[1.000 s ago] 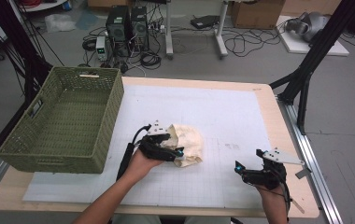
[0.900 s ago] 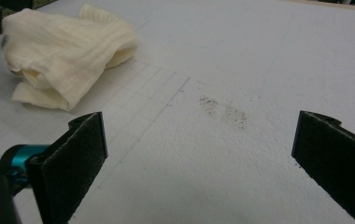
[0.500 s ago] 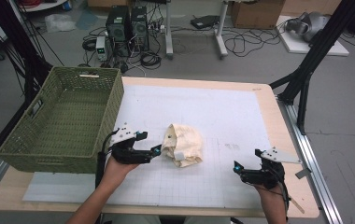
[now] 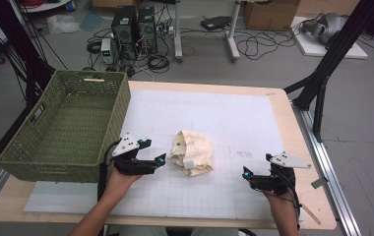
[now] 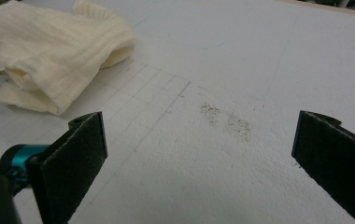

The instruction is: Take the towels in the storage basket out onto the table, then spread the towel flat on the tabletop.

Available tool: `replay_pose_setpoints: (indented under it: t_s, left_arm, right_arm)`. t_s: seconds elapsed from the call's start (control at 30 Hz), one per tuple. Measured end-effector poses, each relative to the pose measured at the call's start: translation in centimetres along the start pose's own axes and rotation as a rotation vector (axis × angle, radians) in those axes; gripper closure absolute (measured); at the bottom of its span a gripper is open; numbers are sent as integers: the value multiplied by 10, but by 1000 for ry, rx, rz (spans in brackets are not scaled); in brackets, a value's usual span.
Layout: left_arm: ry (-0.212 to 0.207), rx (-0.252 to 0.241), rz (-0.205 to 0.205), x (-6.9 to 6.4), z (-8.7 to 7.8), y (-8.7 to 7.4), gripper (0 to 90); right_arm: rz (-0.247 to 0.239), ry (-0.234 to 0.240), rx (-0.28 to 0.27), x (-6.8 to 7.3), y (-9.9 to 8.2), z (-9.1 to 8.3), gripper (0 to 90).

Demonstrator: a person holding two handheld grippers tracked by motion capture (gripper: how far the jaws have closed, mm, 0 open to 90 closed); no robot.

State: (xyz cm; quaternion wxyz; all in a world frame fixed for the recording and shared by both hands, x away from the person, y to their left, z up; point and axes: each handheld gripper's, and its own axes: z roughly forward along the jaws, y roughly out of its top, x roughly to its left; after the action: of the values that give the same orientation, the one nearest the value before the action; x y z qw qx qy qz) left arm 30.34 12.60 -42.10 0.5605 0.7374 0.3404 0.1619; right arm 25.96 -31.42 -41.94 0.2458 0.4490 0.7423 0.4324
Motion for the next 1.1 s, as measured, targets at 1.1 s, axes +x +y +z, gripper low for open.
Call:
replay_pose_setpoints:
  t_s: [1.1]
  left_arm:
    - [32, 41, -14, 7, -2, -8, 255]
  right_arm:
    - [-56, 181, -16, 24, 11, 9, 299]
